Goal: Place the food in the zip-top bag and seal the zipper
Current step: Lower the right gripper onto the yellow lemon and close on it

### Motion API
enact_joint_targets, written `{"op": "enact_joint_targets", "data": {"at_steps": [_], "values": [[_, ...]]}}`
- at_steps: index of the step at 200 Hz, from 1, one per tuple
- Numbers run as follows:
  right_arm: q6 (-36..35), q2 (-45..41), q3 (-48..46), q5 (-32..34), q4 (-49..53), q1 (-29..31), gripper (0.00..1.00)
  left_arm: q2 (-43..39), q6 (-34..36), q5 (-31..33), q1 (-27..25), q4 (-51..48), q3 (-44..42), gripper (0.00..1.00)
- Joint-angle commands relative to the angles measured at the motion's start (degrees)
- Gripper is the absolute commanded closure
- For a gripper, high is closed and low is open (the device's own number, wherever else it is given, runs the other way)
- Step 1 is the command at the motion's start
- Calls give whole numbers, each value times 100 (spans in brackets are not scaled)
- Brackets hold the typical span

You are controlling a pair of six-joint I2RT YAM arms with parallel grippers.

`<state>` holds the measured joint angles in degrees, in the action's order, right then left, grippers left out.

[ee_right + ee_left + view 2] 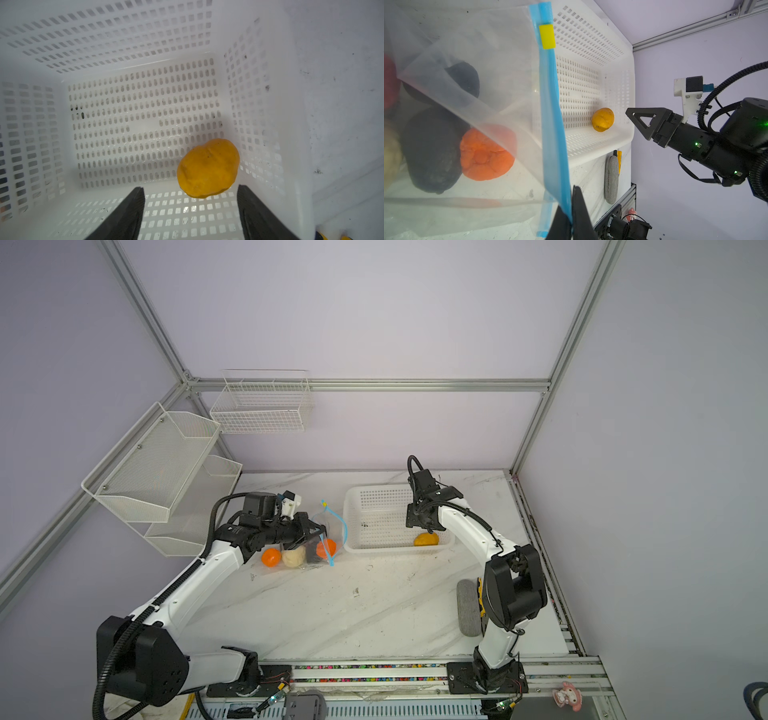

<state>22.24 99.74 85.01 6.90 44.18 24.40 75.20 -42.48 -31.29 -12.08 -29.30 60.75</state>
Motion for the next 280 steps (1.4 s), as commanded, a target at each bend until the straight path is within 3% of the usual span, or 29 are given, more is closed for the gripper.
{"op": "enact_joint_targets", "data": {"at_steps": [1,197,280], "values": [[-26,82,-132,240,429,-22,25,-109,18,-105,4,151,-46,100],[-219,829,-357,-32,278,-38,22,-128,-6,-103,8,231,-186,100],[-264,1041,-76,-513,-122,-21,23,-58,-22,-107,10,239,-86,100]]}}
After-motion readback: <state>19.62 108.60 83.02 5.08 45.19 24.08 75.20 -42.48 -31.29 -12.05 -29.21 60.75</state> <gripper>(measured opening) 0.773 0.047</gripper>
